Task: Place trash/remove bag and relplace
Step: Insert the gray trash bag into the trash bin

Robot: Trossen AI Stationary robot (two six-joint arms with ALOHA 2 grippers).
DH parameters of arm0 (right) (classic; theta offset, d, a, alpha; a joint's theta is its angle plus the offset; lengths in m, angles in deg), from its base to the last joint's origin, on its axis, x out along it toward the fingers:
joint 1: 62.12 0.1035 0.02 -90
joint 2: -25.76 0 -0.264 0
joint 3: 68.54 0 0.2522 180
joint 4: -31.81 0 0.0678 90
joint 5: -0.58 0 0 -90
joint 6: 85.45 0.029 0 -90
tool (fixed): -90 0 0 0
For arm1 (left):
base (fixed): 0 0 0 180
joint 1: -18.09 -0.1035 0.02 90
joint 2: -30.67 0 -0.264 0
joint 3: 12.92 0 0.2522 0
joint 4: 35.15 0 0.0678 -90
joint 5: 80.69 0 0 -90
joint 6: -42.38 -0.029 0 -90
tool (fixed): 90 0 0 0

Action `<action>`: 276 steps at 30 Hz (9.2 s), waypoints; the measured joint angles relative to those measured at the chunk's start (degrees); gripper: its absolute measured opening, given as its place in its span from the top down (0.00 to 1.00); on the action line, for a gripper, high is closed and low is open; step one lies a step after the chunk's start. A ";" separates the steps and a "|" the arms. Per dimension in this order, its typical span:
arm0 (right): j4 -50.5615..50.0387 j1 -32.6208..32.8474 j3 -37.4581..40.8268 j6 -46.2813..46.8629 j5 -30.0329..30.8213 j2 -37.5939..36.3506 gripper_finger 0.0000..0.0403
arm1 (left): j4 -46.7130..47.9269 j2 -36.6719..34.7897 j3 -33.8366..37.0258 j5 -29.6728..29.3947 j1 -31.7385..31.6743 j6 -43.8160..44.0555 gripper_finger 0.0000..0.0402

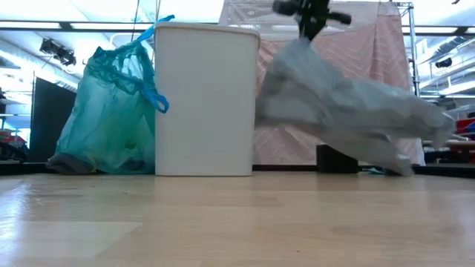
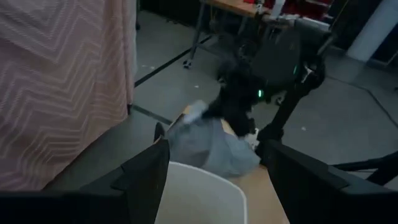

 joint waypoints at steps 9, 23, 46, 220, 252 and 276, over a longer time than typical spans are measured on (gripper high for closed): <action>1.06 -2.41 -13.32 -6.39 8.32 -1.07 1.00 | -5.75 1.98 -0.03 7.98 0.00 5.66 0.32; 19.72 4.70 -21.57 -24.00 9.68 -2.88 1.00 | -15.79 10.12 0.00 12.04 -2.11 18.22 0.32; 30.98 5.19 -21.47 -38.35 30.52 -2.99 1.00 | -29.10 11.21 0.00 18.32 -11.06 60.88 0.32; 115.76 3.45 -21.54 -2.28 -50.81 20.42 1.00 | -11.34 -0.24 -13.86 15.10 -28.13 45.57 0.99; 109.14 1.86 -21.54 -5.66 -57.36 20.49 1.00 | -10.10 1.07 -13.84 17.17 -28.13 36.83 0.99; 121.93 1.28 -19.05 4.06 -63.07 24.89 1.00 | -9.32 -1.07 -13.86 15.90 -35.65 32.70 0.99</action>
